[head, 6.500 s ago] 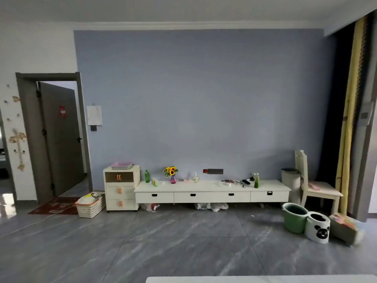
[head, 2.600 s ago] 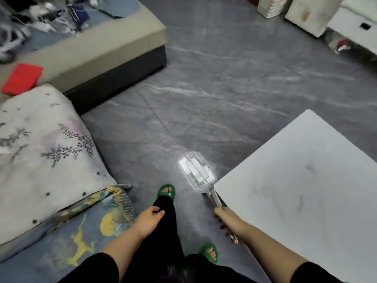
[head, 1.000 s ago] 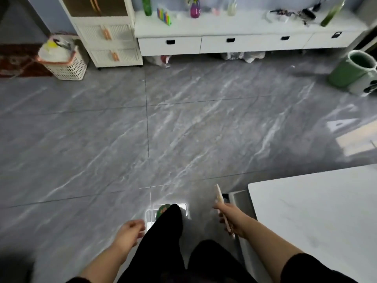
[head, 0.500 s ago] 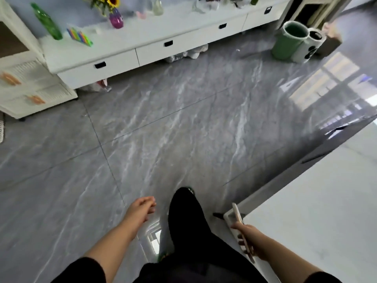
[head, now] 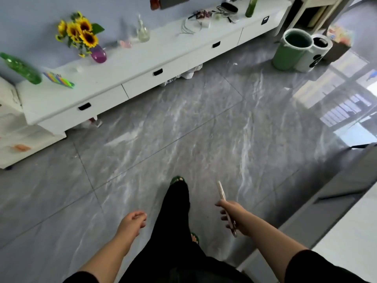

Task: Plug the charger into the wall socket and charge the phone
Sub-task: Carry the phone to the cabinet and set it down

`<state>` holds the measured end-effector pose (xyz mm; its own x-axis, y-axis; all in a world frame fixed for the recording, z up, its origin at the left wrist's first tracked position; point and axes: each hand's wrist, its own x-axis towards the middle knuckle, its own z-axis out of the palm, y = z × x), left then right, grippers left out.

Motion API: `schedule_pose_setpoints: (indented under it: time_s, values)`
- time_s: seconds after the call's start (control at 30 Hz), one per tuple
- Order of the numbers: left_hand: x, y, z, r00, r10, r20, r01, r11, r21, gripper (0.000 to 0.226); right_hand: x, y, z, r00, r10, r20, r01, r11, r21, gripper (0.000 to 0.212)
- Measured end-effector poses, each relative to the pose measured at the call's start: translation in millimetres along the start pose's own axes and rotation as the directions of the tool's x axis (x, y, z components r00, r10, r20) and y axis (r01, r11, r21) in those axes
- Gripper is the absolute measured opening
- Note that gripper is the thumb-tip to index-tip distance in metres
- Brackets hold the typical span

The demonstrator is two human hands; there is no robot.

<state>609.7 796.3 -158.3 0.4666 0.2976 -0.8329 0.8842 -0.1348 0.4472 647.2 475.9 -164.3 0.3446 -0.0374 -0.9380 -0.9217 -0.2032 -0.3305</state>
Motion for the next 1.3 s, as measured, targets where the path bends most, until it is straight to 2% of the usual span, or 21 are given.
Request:
schedule_pose_setpoints:
  time_s: [0.13,0.37,0.63,0.77,0.93,1.13,1.3]
  values:
    - [52.2,83.5,10.0,1.0,0.014,0.012,-0.014,1.0,0.006,0.016,31.3,-85.0,-23.3,1.0,-0.028,0.005,0.028,1.0,-0.011,0.046]
    - [113.5,251.3,48.0,0.99,0.094,0.103,-0.106,0.988,0.113,0.022,52.1,-184.6,-90.0,0.997,-0.02,-0.074,0.017,0.999,-0.036,0.038]
    - [156.9,429.3,131.7,0.969,0.176,0.171,-0.183,0.983,0.028,0.017,95.0,-258.2,-203.7,0.976,0.122,-0.183,-0.113,0.992,0.062,0.038]
    - [174.7,485.9,170.9,0.979,0.148,0.142,-0.148,0.989,-0.008,0.021,129.2,-319.6,-261.7,0.974,0.153,-0.167,-0.152,0.988,0.021,0.031]
    - [190.8,539.3,197.9,0.996,0.074,0.055,-0.071,0.996,-0.059,0.023,176.2,-435.9,-310.6,0.987,0.083,-0.137,-0.106,0.98,-0.167,0.035]
    - [230.0,596.1,196.6,0.999,-0.034,0.006,0.035,0.99,-0.135,0.019,231.8,-593.2,-306.8,1.0,-0.017,-0.003,0.016,0.952,-0.307,0.038]
    - [284.3,650.9,179.2,0.994,-0.107,-0.022,0.101,0.975,-0.199,0.011,277.3,-712.1,-284.9,0.997,-0.032,0.074,0.054,0.944,-0.325,0.038]
